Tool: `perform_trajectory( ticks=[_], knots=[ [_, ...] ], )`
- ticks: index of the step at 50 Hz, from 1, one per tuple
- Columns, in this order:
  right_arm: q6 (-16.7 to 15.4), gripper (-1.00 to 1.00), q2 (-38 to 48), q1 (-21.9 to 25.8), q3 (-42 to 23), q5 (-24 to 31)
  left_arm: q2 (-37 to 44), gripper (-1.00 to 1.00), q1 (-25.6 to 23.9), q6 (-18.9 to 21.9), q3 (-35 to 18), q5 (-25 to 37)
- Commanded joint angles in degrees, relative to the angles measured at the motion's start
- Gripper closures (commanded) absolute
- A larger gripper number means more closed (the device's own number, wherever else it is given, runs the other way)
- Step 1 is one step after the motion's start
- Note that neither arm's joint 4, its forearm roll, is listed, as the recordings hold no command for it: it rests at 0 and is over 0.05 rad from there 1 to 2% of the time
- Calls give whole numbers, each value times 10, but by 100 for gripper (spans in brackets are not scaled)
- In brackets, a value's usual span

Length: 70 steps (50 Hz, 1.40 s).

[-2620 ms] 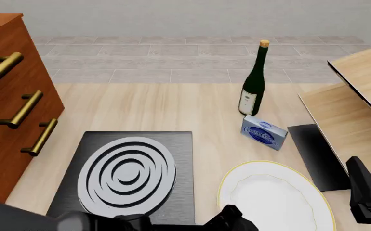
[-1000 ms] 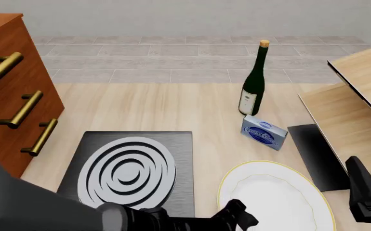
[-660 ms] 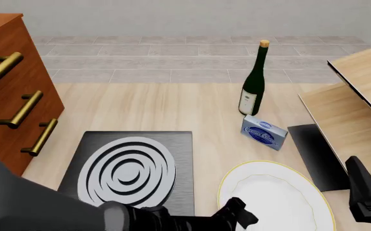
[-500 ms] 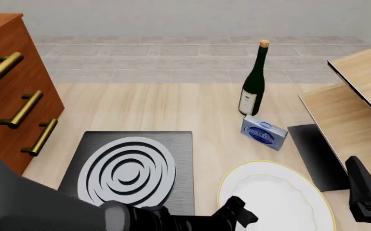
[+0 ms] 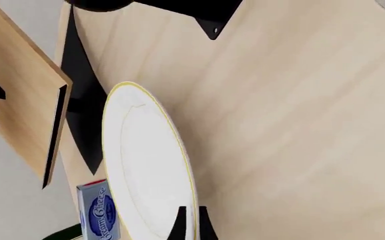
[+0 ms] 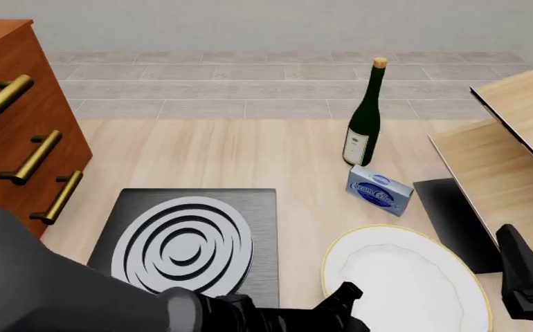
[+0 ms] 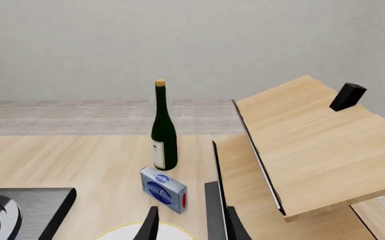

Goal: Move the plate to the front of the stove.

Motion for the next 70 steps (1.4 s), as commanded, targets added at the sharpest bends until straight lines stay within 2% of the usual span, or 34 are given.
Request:
perform_trajectory(
  ticks=[1,7,8,9,13,31,56,70],
  knots=[
    [0,-100,0,0,0,0,-1,100,1,5,-9,-17],
    [0,-100,0,0,0,0,-19,100,20,29,16,-63],
    [0,-100,0,0,0,0,-21,100,17,21,9,-49],
    [0,-100,0,0,0,0,-27,100,19,29,16,-67],
    [0,-100,0,0,0,0,-33,100,21,30,16,-54],
    [0,-100,0,0,0,0,-58,100,56,72,57,-102],
    [0,-100,0,0,0,0,-126,100,134,123,110,-123],
    [0,-100,0,0,0,0,-175,100,165,133,117,-91]
  ],
)
